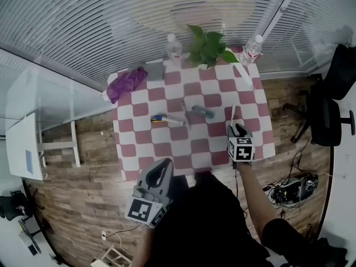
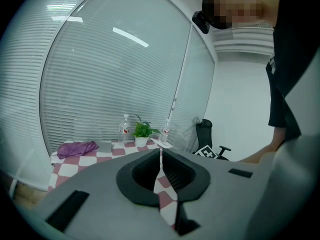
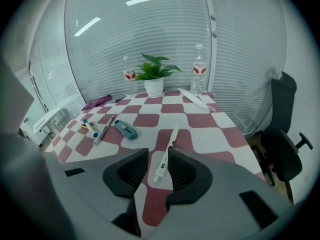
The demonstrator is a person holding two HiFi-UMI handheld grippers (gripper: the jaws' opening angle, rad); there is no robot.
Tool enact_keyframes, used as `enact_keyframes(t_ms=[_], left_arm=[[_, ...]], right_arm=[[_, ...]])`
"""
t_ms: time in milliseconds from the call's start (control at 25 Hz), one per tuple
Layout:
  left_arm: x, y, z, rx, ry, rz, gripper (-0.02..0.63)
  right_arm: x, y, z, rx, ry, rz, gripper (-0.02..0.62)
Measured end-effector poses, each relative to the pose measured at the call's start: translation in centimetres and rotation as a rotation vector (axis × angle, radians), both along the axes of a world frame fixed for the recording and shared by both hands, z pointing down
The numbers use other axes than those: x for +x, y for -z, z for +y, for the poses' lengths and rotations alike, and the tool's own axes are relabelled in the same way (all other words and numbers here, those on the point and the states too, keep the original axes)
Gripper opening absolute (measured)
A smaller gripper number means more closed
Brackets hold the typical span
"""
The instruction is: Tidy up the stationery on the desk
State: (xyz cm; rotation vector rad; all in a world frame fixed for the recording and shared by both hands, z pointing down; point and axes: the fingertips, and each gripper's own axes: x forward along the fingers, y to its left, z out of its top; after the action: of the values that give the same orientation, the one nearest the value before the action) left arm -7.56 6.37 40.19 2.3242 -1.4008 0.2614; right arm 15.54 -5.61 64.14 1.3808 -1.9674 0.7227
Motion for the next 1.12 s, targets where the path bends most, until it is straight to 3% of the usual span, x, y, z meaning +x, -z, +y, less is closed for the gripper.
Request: enact_keyframes(t_ms=[400,640,1120], left_arm=[[-1.4,-0.1,0.8,-0.008,0.034,-0.017,0.041],[-1.7,-0.2,1.2,-0.005,0.051,-0.005,0.041],[-0.7,-0.4,1.6,0.004,0.049,0.032,0.041]], right_arm=[[0.7,-4.5,0.4,-0.057,-0.073,0.066,0.113],[0.4,-4.6,0.4,-0.065,-0.090,0.029,0.073],[-0.9,-2.3,1.9,-0.047,-0.060,-0.039,0.071]])
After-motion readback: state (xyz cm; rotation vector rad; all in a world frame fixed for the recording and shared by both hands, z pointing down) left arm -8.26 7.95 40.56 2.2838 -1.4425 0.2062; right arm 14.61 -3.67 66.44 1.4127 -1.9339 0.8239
